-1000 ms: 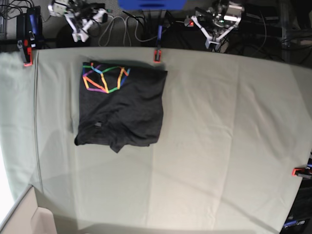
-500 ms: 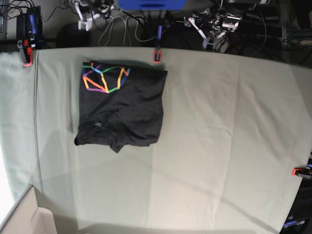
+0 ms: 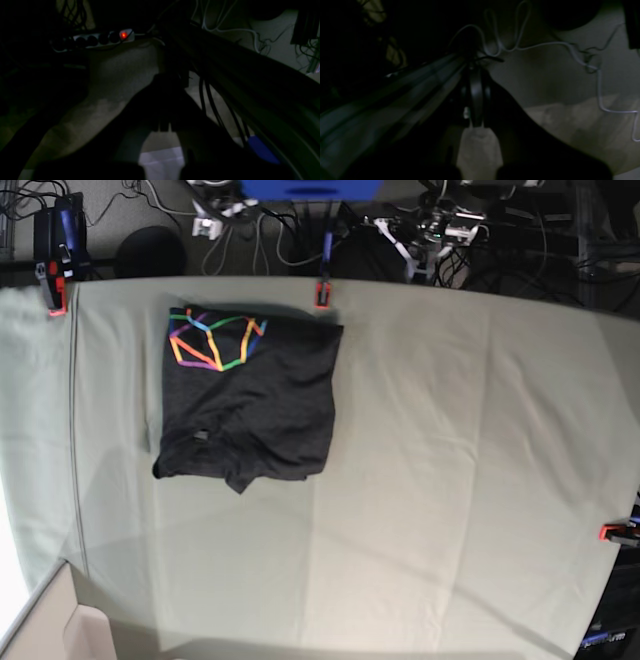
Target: Layout the t-shirt on the table in an organized manner, then fold the t-shirt properly
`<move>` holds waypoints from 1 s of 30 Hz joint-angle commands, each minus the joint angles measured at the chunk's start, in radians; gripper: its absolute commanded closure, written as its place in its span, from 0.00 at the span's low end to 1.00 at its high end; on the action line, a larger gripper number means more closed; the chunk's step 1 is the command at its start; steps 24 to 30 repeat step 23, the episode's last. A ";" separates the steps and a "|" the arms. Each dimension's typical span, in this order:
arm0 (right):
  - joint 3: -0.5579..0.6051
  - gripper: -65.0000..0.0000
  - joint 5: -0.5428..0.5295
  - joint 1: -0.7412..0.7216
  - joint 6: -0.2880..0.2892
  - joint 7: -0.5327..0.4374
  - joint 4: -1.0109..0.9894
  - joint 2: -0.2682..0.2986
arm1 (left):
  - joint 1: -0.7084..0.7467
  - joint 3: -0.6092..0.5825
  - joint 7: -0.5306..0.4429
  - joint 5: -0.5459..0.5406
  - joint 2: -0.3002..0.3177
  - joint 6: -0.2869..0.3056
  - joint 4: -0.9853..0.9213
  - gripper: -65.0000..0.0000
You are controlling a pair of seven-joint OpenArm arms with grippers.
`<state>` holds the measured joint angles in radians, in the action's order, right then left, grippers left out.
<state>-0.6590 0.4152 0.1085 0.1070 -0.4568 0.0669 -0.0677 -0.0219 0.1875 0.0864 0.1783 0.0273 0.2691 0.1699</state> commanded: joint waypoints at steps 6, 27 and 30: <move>0.000 1.00 0.001 0.004 -0.002 -0.012 0.044 -0.024 | 0.004 0.002 -0.004 -0.001 -0.007 0.002 0.001 1.00; 0.216 1.00 0.000 0.003 -0.003 -0.001 0.049 0.024 | 0.009 0.004 -0.230 -0.003 -0.042 -0.172 -0.125 1.00; 0.216 1.00 0.000 0.003 -0.003 -0.001 0.049 0.024 | 0.009 0.004 -0.230 -0.003 -0.042 -0.172 -0.125 1.00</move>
